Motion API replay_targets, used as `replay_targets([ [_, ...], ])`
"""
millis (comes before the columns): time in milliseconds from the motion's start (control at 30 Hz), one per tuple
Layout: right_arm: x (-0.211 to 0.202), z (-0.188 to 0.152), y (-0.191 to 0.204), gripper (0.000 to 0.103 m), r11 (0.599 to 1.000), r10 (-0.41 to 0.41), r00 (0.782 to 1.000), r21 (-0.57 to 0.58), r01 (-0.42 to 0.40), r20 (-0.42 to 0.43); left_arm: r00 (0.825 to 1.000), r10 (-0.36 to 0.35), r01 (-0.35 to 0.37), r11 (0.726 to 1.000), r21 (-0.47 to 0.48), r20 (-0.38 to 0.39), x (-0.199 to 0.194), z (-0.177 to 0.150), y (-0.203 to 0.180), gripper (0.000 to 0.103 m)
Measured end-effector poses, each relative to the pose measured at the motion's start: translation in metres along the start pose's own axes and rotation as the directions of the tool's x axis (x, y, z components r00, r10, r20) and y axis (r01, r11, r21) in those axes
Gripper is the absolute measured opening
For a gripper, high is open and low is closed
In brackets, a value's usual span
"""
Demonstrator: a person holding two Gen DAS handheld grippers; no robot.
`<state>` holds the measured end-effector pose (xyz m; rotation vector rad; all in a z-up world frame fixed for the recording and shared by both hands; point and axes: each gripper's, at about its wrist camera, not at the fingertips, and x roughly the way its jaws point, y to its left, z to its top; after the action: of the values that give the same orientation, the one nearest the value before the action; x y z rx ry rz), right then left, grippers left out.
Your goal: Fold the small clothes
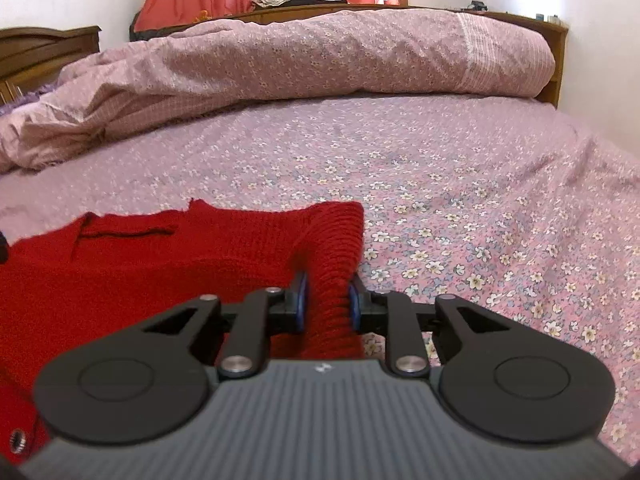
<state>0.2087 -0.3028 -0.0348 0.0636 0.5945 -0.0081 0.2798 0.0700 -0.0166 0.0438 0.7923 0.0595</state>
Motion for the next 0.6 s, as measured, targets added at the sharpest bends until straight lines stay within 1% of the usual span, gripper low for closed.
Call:
replay_targets([
  [33, 0.000, -0.001, 0.000, 0.030, 1.000, -0.004, 1.000, -0.007, 0.004, 0.000, 1.000, 0.013, -0.013, 1.000, 0.008, 0.004, -0.002, 0.001, 0.000, 0.061],
  [133, 0.000, 0.001, -0.004, 0.037, 1.000, -0.001, 1.000, 0.016, 0.001, -0.006, 1.000, -0.005, 0.005, 1.000, 0.018, 0.013, -0.018, 0.003, 0.004, 0.065],
  [233, -0.006, 0.006, -0.014, 0.039, 0.997, 0.032, 0.999, 0.078, -0.030, -0.027, 0.999, -0.018, 0.016, 1.000, 0.025, 0.045, -0.049, 0.002, 0.006, 0.071],
  [267, -0.010, 0.008, -0.016, 0.039, 0.995, 0.036, 0.999, 0.096, -0.034, -0.022, 0.998, -0.025, 0.024, 0.999, 0.028, 0.056, -0.058, 0.001, 0.007, 0.071],
  [333, -0.021, 0.012, -0.020, 0.039, 0.993, 0.034, 0.999, 0.110, -0.036, 0.018, 0.997, -0.042, 0.040, 0.999, 0.035, 0.070, -0.073, -0.001, 0.004, 0.072],
  [367, -0.025, 0.015, -0.022, 0.039, 0.993, 0.040, 0.998, 0.105, -0.044, 0.045, 0.996, -0.049, 0.046, 0.998, 0.035, 0.073, -0.079, -0.003, 0.002, 0.072],
  [433, -0.027, 0.022, -0.023, 0.039, 0.995, 0.050, 0.997, 0.079, -0.055, 0.064, 0.994, -0.067, 0.065, 0.998, 0.024, 0.082, -0.089, -0.005, -0.003, 0.072],
  [467, -0.024, 0.026, -0.023, 0.039, 0.997, 0.045, 0.997, 0.063, -0.048, 0.055, 0.992, -0.082, 0.081, 0.997, 0.015, 0.091, -0.094, -0.006, -0.006, 0.072],
  [533, -0.015, 0.031, -0.025, 0.039, 0.998, 0.023, 0.999, 0.064, -0.025, 0.033, 0.987, -0.123, 0.124, 0.992, -0.001, 0.105, -0.102, -0.010, -0.011, 0.072],
  [600, -0.004, 0.033, -0.027, 0.039, 0.996, 0.051, 0.999, 0.075, -0.051, -0.002, 0.982, -0.154, 0.155, 0.988, -0.003, 0.108, -0.105, -0.014, -0.017, 0.072],
])
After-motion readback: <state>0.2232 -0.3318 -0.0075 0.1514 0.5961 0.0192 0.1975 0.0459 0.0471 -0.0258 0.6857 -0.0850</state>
